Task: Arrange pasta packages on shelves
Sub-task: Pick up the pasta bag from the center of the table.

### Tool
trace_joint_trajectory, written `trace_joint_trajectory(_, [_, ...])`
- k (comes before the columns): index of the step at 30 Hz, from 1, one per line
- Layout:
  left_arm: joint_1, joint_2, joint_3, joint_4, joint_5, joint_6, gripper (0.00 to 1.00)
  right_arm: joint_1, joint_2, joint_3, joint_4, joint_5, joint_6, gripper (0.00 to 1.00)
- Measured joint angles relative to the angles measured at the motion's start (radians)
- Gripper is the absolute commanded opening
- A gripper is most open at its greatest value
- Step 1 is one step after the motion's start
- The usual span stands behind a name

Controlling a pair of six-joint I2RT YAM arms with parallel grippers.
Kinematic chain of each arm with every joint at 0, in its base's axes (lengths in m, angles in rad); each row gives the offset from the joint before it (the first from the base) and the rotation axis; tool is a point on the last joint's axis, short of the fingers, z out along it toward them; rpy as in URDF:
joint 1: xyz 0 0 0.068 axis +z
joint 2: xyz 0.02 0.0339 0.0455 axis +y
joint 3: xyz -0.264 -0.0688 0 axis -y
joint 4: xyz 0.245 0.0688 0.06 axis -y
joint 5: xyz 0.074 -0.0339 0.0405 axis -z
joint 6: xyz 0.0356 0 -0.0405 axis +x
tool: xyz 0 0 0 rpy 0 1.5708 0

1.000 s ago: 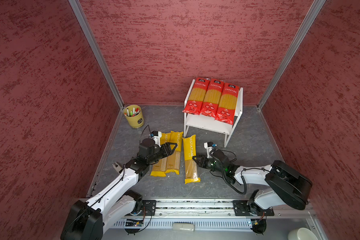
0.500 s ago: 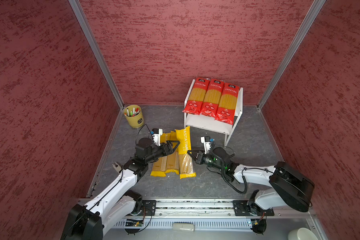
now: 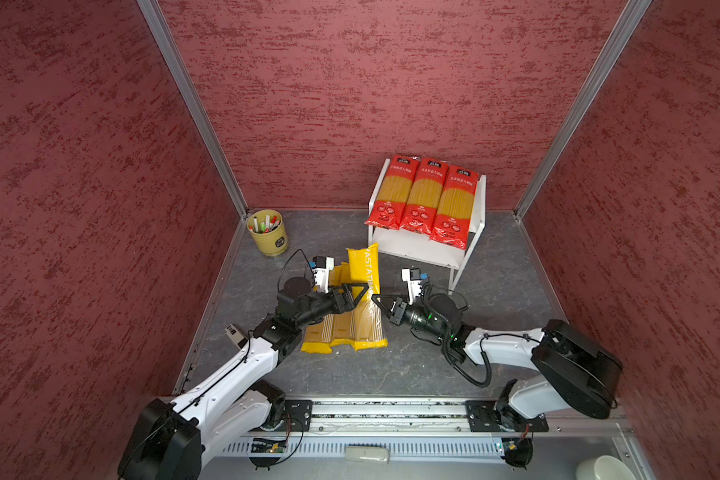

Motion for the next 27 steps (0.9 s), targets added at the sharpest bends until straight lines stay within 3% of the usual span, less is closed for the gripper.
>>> trace_joint_trajectory(10, [0.014,-0.047,0.000,-0.022,-0.019,0.044,0.85,0.000,0.053,0.032,0.021,-0.005,0.000,0.00])
trace_joint_trajectory(27, [0.158,-0.020,-0.028,0.141,0.191,0.005,0.85,0.016,0.062,0.033,0.040,-0.004,0.000,0.00])
